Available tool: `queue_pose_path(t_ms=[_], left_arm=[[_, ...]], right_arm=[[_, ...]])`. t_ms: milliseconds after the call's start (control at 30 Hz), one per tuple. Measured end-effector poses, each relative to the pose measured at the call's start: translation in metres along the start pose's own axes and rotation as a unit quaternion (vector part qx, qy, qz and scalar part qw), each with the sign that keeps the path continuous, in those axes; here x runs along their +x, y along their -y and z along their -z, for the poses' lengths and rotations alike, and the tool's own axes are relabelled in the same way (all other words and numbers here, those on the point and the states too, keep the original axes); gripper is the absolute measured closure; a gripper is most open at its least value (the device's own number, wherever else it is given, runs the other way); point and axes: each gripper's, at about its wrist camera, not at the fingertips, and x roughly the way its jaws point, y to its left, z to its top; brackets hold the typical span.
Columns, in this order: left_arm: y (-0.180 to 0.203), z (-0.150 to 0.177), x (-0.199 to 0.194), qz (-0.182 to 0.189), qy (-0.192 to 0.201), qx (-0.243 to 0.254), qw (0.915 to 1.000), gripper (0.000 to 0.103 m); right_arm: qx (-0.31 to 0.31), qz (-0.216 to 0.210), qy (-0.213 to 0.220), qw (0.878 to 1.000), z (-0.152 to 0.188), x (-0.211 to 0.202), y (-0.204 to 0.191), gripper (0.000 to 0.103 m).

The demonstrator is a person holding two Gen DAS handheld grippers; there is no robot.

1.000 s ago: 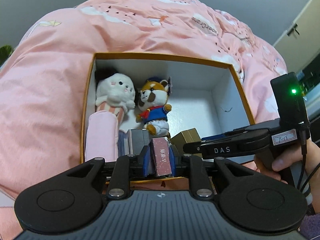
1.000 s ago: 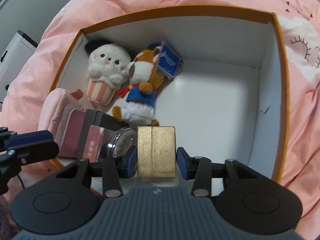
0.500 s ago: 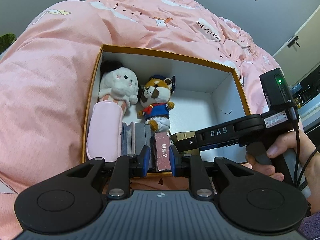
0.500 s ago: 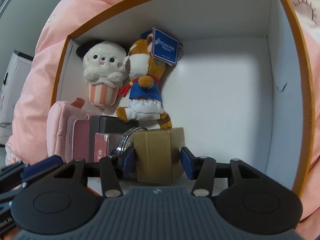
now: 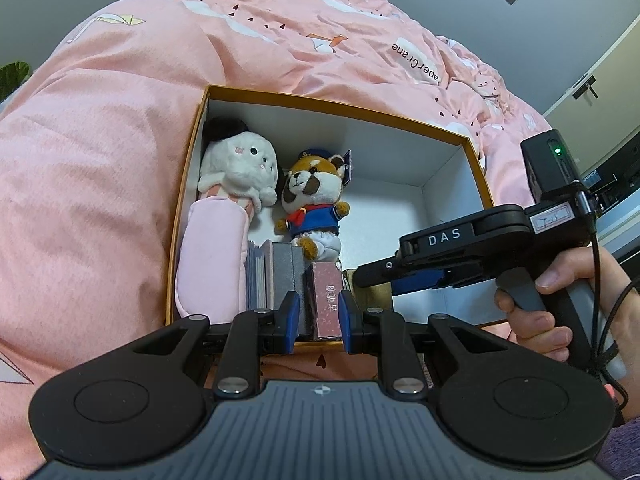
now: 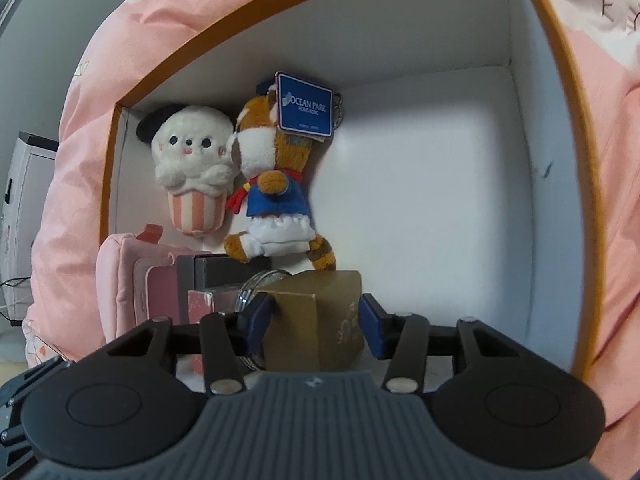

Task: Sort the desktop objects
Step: 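Lower the silver tin into the box while the right tool lowers the gold cube beside it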

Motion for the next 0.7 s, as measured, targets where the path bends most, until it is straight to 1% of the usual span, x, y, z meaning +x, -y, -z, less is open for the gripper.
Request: queue_pose_path(t_ms=[67,133,167,233,533,633,700], left_arm=[[-0.001,0.000,0.000,-0.001,-0.001,-0.002,1.0000,0.080],[-0.001,0.000,-0.001,0.000,0.000,-0.003,1.0000,0.080],[-0.001,0.000,-0.001,0.000,0.001,-0.004,1.0000,0.080],[-0.001,0.000,0.000,0.001,0.001,-0.005,1.0000,0.080],[0.007,0.003,0.004,-0.002,-0.002,0.005,1.0000,0.080],[0.011,0.004,0.004,-0.005,0.005,0.015,0.9999,0.080],[0.014,0.006,0.003,-0.009,0.010,0.025,0.9996,0.080]], right_arm=[[0.008,-0.013,-0.005,1.000,0.000,0.005,0.002,0.055],[0.001,-0.009,-0.013,1.000,0.001,0.006,0.001,0.061],[0.000,-0.009,-0.022,1.000,0.001,0.007,0.001,0.062],[-0.004,-0.010,-0.024,1.000,0.002,0.005,0.002,0.066],[0.016,-0.023,-0.014,0.999,0.001,0.009,0.006,0.065],[0.000,-0.022,-0.006,1.000,0.006,0.006,0.004,0.065],[-0.030,-0.012,0.010,0.999,0.011,0.003,-0.001,0.065]])
